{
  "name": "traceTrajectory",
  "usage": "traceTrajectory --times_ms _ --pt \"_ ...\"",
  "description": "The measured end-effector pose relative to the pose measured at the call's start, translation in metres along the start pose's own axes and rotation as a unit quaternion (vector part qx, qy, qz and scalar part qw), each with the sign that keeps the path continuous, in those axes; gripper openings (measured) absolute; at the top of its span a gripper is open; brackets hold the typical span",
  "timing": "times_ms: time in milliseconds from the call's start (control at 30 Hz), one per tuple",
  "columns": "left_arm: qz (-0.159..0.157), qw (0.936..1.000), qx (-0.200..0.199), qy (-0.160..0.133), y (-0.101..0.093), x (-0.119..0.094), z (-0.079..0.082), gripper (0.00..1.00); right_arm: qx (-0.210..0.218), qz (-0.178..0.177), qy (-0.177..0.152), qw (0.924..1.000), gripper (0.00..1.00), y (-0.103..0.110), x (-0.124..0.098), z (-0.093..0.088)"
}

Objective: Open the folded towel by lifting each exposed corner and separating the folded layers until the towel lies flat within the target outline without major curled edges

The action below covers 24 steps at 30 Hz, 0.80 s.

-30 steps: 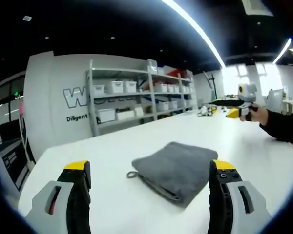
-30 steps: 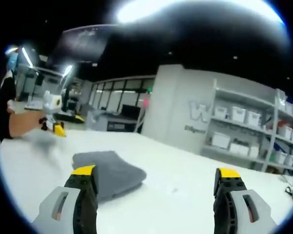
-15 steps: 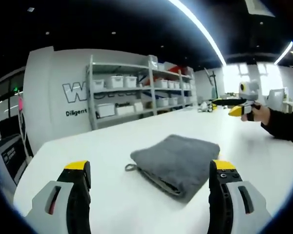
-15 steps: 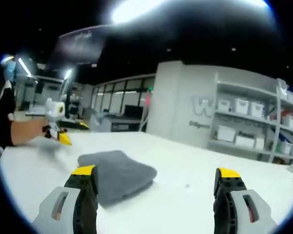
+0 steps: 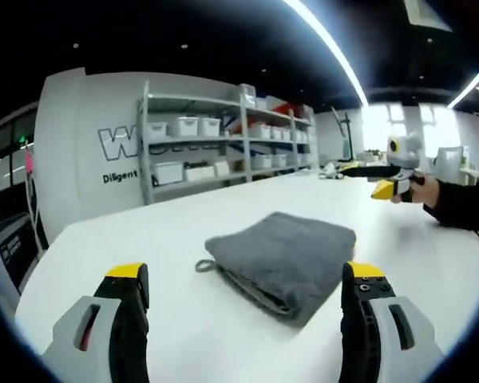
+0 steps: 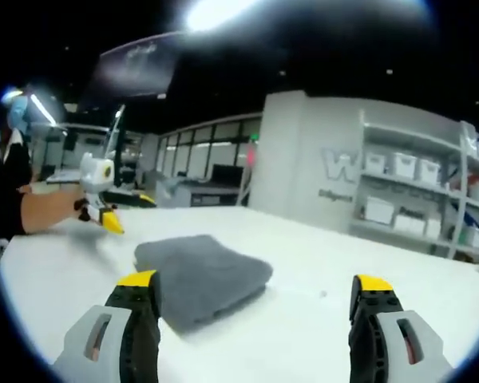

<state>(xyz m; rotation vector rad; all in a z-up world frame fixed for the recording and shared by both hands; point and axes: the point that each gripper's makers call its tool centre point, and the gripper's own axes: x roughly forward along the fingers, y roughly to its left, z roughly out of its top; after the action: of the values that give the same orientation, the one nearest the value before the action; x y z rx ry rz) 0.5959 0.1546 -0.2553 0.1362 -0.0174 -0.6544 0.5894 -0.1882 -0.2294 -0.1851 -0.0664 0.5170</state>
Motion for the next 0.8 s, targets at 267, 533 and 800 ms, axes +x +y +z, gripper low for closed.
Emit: traceTrajectory --times_ms 267,533,800 --pt "-0.006 0.9994 -0.007 0.033 -0.007 0.012 -0.037 0.99 -0.023 0.021 0.021 0.9993 1.00 0.020 0.011 -0.031" --pt "-0.008 0.9987 -0.015 0.049 -0.013 0.014 -0.054 0.97 0.014 0.035 0.027 0.9989 1.00 0.038 0.018 -0.046" --pt "-0.027 0.9967 -0.022 0.073 -0.030 0.019 -0.076 0.95 0.021 0.058 0.052 0.9968 0.93 0.057 0.029 -0.071"
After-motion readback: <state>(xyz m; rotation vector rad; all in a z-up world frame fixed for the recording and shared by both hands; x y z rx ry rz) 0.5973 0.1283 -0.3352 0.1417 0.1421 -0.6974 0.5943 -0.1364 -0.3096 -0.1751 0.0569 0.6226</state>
